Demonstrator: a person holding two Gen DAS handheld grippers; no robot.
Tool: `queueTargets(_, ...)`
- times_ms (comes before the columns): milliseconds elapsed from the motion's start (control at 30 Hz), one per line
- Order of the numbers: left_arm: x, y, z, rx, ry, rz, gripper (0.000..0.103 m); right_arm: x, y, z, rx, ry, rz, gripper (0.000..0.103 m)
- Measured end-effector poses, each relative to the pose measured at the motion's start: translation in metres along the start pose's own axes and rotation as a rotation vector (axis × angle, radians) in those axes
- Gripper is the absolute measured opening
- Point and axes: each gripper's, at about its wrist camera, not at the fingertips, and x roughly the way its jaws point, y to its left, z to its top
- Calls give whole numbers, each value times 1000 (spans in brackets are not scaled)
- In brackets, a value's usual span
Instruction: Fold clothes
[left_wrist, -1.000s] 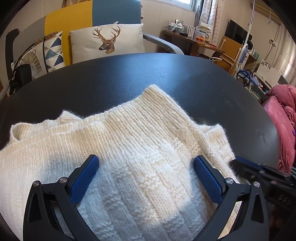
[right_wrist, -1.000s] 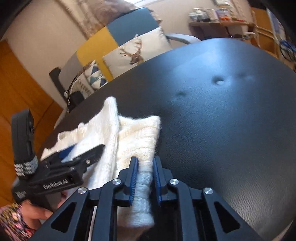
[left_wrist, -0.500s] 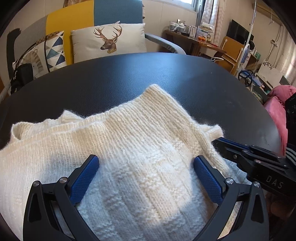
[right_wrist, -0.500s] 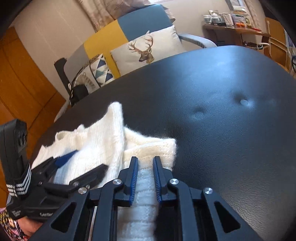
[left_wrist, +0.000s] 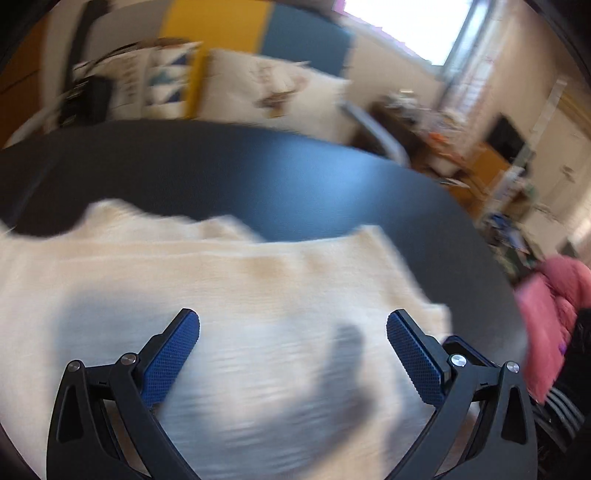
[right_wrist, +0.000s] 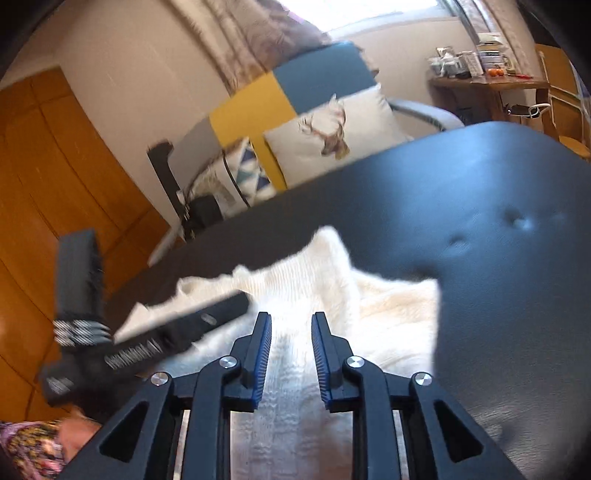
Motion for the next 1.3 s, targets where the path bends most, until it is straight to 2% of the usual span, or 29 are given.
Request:
queueTargets(67,-9,20,1,-21,-17,45,103,11,9,2,-38,21,-35,22)
queueTargets(200,-31,49,-5,37,-83,226,103,40,22,-1,-149,86,-187,27)
queueTargets(300,-36,71,-12,86,-89,354,103,50,32,-8,-259,56,-239,27)
queueTargets(367,-34,88,-16,110,-78,428,103,52,32,-10,-268,50,-251,27)
queueTargets(467,-41,105,-21,107,-86,379,103,52,29,-12,-261,41,-244,27)
queueTargets(600,-56,110,-21,151,-103,460,103,53,26,-11,-248,45,-230,28)
queueTargets(733,-82,127,-24,207,-172,577,103,53,30,-9,-269,55,-242,28)
queueTargets(767,-83,134,-27,211,-168,582,103,53,31,-9,-273,59,-247,28)
queueTargets(800,-83,142,-31,212,-159,582,103,54,34,-7,-280,70,-263,28)
queueTargets(867,-86,157,-38,155,-166,498,103,51,48,-2,-297,90,-320,28)
queueTargets(900,-89,165,-39,99,-173,447,103,45,59,2,-294,61,-312,28)
queueTargets(967,-90,178,-36,15,-152,373,103,35,88,8,-283,9,-154,29)
queueTargets(1033,-91,183,-35,-15,-142,336,103,38,123,13,-316,32,-5,29)
queueTargets(1100,-96,186,-35,-32,-142,311,103,55,172,13,-397,101,110,29)
queueTargets(1200,-117,192,-43,-58,-179,306,103,90,231,3,-480,204,169,29)
queueTargets(1300,-143,210,-59,-97,-220,351,103,119,260,-6,-446,275,200,29)
